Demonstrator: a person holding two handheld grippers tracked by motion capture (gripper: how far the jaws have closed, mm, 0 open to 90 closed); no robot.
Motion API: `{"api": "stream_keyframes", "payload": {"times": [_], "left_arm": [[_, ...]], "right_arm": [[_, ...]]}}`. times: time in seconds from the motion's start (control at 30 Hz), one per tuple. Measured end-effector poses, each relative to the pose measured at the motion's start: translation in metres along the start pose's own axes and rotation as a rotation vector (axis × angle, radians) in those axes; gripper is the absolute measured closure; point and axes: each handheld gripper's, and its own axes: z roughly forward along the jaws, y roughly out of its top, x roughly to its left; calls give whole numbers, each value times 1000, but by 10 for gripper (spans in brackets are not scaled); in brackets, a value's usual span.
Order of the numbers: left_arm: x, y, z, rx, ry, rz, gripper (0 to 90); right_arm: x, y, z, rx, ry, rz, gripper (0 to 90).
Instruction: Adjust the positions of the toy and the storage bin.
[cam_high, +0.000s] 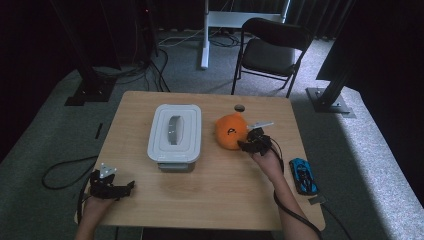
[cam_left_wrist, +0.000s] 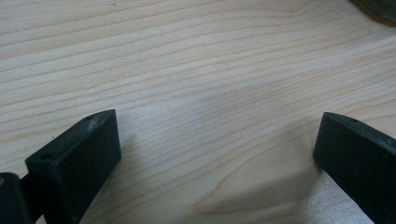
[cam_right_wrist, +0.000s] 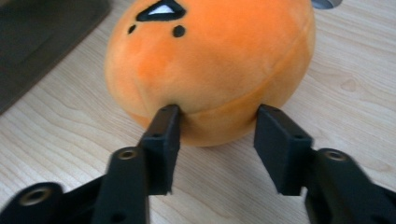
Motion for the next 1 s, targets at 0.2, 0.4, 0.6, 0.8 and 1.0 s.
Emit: {"api": "stream_keyframes", "payload": {"times": [0.2, 0.4, 0.6, 0.8, 1.0], "left_arm": [[0, 0, 0, 0, 0, 0, 12], [0, 0, 0, 0, 0, 0, 12], [0, 0, 0, 0, 0, 0, 12], [0, 0, 0, 0, 0, 0, 12], [0, 0, 0, 0, 0, 0, 12]], "right_arm": [[3, -3, -2, 5, -17, -8, 822], [11, -5, -6, 6, 8, -15, 886], [24, -3, -10, 11, 77, -18, 889], [43, -2, -9, 7, 134, -47, 889], [58, 2, -1, 1, 176, -53, 888]]}}
